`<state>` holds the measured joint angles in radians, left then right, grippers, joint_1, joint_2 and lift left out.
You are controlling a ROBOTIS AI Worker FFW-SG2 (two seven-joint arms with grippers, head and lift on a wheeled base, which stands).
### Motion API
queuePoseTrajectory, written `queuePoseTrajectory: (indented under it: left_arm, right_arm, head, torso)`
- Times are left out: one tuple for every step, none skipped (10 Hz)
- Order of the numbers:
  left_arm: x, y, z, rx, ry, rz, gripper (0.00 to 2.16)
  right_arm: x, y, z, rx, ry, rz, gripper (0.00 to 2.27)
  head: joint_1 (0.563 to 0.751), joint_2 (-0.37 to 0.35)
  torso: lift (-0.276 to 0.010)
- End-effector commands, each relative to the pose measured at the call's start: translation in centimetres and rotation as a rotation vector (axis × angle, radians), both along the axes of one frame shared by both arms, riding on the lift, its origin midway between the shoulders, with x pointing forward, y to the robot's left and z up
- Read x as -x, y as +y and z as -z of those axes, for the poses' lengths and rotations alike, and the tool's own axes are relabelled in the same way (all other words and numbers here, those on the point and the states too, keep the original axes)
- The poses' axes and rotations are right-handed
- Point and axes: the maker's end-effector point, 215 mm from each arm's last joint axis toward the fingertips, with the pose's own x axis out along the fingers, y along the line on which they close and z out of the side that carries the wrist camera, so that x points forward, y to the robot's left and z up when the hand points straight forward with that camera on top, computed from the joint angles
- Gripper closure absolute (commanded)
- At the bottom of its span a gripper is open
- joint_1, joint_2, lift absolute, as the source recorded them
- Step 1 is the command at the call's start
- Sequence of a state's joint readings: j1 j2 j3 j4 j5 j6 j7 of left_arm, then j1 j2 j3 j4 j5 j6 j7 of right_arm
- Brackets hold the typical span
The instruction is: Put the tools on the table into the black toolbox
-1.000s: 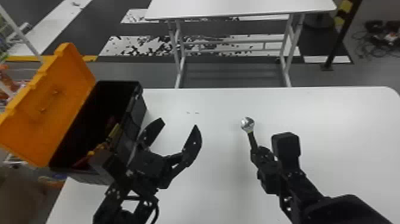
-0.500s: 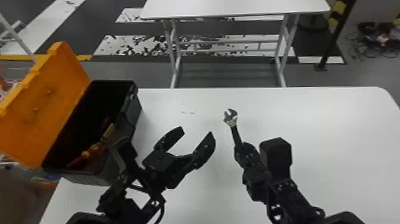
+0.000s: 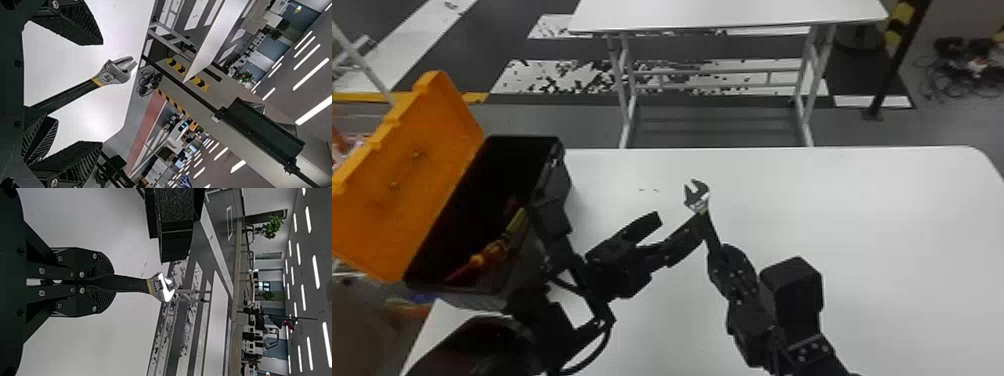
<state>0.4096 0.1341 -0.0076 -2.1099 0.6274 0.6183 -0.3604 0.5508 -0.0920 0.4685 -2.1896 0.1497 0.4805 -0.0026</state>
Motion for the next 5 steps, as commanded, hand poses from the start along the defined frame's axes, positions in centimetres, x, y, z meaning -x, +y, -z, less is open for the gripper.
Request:
queuePoseTrajectory:
  left_arm:
    - [-0.2,0.1,0.1,0.033,0.037,0.015,0.1]
    - [0.2,0.0,0.7,0.059,0.076,0.038,0.14]
    - [0.4,-0.3,0.8,0.064,0.084,0.047,0.14]
    - [0.8,-0.7,1.0,0.086,0.11,0.067,0.15]
    - [1.4,-1.3,1.6,0.119,0.161,0.1,0.15]
  right_arm:
    - [0.9,0.9,-0.6,-0.008,-0.013,-0.026,2.23]
    - [1.2,1.5,-0.8,-0.011,-0.017,-0.039,2.23]
    - [1.4,1.9,-1.0,-0.011,-0.022,-0.05,2.23]
    - [1.6,2.3,-1.3,-0.014,-0.028,-0.058,2.23]
    - [1.6,2.5,-1.5,-0.014,-0.031,-0.062,2.23]
  head:
    - [0.695,0.123]
    - [0.695,0.127]
    - [0.695,0.138]
    - [0.695,0.147]
    - [0.695,0.151]
  torso:
    - [-0.075]
    - [-0.075]
    - [-0.075]
    - [-0.075]
    - [-0.075]
